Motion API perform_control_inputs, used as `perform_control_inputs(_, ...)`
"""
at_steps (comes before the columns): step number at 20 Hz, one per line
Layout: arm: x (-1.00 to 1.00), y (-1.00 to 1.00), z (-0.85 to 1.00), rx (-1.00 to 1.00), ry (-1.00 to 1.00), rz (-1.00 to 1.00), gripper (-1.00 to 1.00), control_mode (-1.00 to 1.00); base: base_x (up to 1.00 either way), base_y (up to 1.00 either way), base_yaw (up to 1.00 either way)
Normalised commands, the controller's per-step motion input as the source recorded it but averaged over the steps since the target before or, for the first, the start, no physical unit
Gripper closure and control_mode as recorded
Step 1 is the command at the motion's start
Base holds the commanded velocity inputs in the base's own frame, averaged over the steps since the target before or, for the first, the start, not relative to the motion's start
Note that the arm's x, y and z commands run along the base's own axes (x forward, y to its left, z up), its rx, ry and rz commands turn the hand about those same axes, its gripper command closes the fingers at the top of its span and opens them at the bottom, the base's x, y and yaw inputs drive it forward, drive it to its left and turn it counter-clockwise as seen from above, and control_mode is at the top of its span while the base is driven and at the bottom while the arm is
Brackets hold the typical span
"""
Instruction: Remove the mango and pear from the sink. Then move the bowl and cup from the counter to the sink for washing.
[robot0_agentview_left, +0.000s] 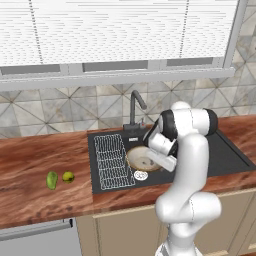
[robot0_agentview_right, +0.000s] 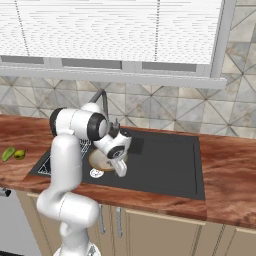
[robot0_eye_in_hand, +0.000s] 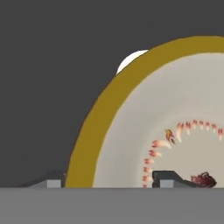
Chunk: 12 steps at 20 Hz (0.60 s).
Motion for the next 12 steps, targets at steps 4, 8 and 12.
perform_control_inputs(4, -0.04, 0.0, 0.1, 0.0, 0.11, 0.0, -1.0, -1.0, 0.0, 0.0, 0.0)
perform_control_inputs(8, -0.03, -0.03, 0.18, 0.01, 0.1, 0.0, -1.0, -1.0, 0.0, 0.0, 0.0)
perform_control_inputs(12, -0.03, -0.04, 0.2, 0.02, 0.08, 0.0, -1.0, -1.0, 0.0, 0.0, 0.0)
